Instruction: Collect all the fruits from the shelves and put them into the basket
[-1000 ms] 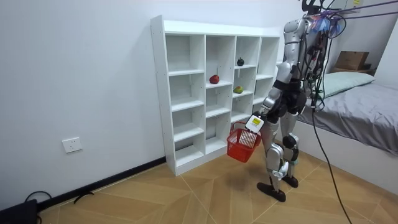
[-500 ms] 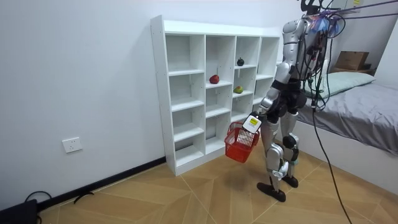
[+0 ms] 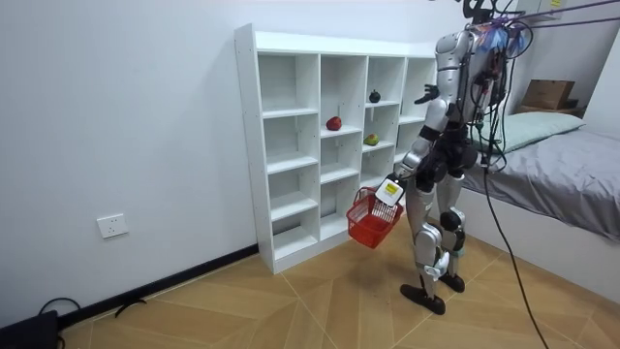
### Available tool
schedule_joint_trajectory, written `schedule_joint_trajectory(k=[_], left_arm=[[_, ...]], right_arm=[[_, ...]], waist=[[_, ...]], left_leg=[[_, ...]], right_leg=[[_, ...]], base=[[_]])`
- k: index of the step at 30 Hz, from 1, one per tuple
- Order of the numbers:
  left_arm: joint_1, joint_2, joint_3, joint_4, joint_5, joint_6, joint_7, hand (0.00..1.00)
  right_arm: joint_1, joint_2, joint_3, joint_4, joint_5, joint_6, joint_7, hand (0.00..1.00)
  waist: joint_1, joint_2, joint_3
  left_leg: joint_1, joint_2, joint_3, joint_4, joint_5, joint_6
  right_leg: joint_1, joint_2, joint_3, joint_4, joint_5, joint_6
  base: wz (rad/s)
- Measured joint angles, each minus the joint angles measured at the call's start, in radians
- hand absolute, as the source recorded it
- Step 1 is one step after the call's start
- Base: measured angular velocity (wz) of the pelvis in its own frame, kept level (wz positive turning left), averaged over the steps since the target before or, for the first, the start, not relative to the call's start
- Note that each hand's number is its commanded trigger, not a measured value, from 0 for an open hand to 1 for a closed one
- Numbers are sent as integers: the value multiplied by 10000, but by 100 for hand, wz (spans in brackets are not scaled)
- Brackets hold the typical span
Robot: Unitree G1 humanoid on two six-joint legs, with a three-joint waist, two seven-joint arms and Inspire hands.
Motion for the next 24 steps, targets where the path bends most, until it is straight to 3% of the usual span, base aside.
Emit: schedule_joint_trajectory(k=[14, 24], left_arm=[[10, 1, -36, 146, 177, 117, -271, 100], [-169, -10, -44, 229, 185, 166, -435, 100]], right_arm=[[-423, -401, 194, -2138, -2234, 6, -339, 0], [-532, -408, 1002, -3332, -2762, 6, -124, 0]], waist=[[380, -159, 8], [583, -76, 24]], left_leg=[[-32, 26, -8, 78, 4, -4], [-127, 37, -43, 66, 3, -6]], right_leg=[[9, 13, -35, 49, 30, -41], [-61, 25, -89, 35, 30, -41]], base=[[0], [0]])
